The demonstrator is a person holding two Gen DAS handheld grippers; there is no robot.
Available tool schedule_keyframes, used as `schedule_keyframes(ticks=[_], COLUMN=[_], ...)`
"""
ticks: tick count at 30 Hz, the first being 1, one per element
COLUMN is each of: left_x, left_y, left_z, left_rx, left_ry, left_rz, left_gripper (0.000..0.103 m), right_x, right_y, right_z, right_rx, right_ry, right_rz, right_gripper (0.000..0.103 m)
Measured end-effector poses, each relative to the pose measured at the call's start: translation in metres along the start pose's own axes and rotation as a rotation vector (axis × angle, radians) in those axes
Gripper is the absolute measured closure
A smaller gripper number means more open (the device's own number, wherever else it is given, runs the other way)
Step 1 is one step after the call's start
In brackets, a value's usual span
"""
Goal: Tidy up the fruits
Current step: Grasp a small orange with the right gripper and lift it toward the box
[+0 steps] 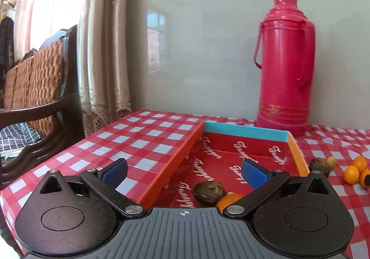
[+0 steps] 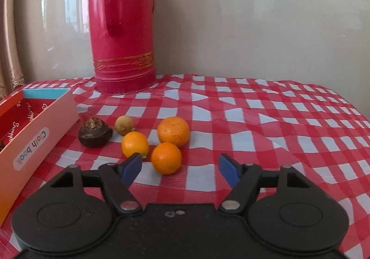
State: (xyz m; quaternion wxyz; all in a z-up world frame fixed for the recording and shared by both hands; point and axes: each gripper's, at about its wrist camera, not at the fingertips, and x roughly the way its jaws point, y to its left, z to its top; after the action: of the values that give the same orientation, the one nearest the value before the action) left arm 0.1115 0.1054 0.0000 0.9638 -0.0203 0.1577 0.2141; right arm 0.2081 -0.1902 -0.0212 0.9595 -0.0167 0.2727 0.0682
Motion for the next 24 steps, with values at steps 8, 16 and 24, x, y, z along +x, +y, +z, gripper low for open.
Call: schedule_keyframes(ticks=[8,16,24], left_x=[0.003,0.005,0.002], left_y=[0.013,0.022,0.025], left_z=[-0.001,-0.002,-0.001], left_rx=[-0.008,-0.017,-0.023], left_ry=[0.005,0.014,0.011], left_rz=[0.015,0.019,0.017], left_gripper=[0.000,0.000,0.000], right_x=[0.012,0.019,0.012], right_y=[0.010,0.008,0.012], right_z=[0.003,0.004,0.007], right_rx=[-0.014,0.003,0.012], right_ry=[0.035,0.069,0.049], right_rz=[0.012,0.018,0.031], right_gripper=[0.063,0.080,0.080])
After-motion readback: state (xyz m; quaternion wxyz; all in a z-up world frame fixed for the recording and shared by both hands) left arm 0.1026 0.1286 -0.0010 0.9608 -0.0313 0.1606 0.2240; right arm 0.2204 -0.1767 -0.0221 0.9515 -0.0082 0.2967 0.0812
